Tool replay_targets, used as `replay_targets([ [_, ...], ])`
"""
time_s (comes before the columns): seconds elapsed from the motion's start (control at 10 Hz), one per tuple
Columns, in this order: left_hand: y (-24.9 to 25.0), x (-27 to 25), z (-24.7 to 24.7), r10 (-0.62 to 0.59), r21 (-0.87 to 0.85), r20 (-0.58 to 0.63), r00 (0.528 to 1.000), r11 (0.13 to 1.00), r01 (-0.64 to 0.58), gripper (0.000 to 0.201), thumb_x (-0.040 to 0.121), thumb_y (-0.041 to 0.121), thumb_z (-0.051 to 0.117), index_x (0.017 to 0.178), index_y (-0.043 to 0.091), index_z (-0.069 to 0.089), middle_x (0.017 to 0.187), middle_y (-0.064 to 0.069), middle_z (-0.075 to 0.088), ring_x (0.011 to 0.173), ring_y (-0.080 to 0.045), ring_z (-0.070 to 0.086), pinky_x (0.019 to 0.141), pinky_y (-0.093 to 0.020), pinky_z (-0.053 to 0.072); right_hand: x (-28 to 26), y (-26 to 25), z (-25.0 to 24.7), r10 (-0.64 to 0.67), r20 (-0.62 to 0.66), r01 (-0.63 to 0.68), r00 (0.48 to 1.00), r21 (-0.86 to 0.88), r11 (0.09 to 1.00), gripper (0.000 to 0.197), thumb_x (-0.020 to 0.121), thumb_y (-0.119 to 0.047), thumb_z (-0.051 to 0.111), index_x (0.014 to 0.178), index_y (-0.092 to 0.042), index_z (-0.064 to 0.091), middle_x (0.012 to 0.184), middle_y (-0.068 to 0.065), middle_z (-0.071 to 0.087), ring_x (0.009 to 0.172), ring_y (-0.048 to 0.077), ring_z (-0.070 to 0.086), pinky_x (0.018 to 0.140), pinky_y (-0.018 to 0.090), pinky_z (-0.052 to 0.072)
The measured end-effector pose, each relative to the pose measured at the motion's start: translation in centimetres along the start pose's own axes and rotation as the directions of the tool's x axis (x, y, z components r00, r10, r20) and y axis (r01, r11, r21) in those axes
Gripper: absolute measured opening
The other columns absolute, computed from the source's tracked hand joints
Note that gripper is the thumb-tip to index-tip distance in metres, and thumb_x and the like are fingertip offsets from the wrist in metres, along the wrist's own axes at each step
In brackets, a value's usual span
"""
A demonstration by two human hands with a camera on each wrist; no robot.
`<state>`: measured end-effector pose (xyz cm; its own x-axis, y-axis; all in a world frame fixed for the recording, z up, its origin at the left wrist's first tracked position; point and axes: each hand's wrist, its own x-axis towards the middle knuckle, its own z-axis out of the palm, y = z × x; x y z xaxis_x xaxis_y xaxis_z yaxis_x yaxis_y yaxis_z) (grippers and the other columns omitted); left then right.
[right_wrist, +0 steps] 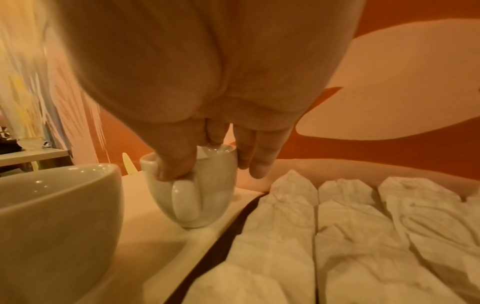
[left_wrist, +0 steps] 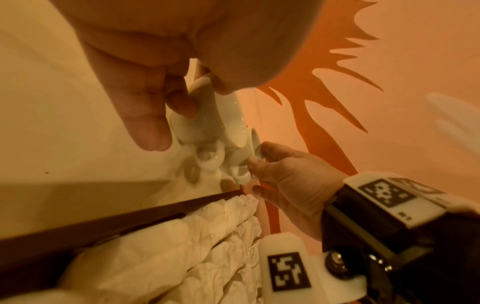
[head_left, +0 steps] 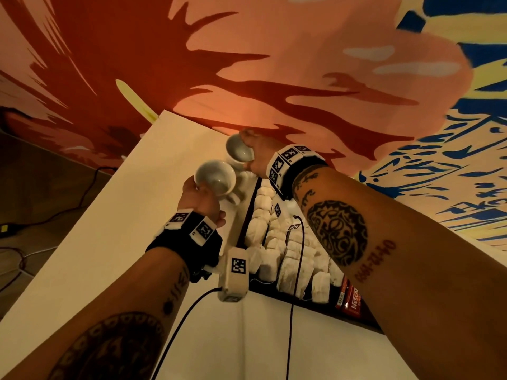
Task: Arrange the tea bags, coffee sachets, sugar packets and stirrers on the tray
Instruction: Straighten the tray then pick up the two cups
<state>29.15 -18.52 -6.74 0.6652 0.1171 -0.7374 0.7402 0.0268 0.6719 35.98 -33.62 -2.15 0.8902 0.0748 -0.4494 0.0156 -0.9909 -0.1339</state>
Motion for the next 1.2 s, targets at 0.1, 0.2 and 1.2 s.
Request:
replay_targets([
  [0.1, 0.0, -0.3, 0.0, 0.004, -0.016, -0.004, 1.000, 1.000, -0.005, 0.042, 0.106, 0.022, 0.026, 0.145, 0.034, 0.031, 0.108, -0.015, 0.058, 0.060, -0.025, 0.057, 0.063, -0.037, 0.054, 0.0, -0.1, 0.0, 0.013, -0.002, -0.013, 1.000, 0.010, 1.000, 0.091, 0.094, -0.036, 0.066, 0.160, -0.019, 0.006, 0.168, -0.001, 0.006, 0.153, 0.022, 0.014, 0.124, 0.037, 0.015],
  [0.2, -0.1, -0.3, -0.1, 0.016, -0.009, -0.008, 1.000, 1.000, -0.016, 0.041, 0.105, 0.024, 0.027, 0.145, 0.034, 0.032, 0.103, -0.015, 0.058, 0.059, -0.026, 0.057, 0.061, -0.037, 0.055, -0.2, -0.3, -0.2, 0.015, 0.010, -0.015, 1.000, 0.017, 1.000, 0.091, 0.095, -0.035, 0.065, 0.160, -0.018, 0.004, 0.168, 0.000, 0.003, 0.154, 0.021, 0.010, 0.125, 0.037, 0.013],
  [1.2, -2.2, 0.4, -1.9, 0.099, 0.212, 0.134, 0.986, 0.969, -0.126, 0.050, 0.091, 0.063, 0.034, 0.121, 0.025, 0.047, 0.105, -0.016, 0.064, 0.086, -0.035, 0.066, 0.080, -0.050, 0.058, -4.3, 0.7, 0.3, 0.027, -0.253, 0.034, 0.967, 0.236, 0.971, 0.063, 0.104, -0.015, 0.044, 0.159, -0.021, 0.014, 0.166, 0.001, 0.015, 0.152, 0.023, 0.019, 0.124, 0.036, 0.018],
])
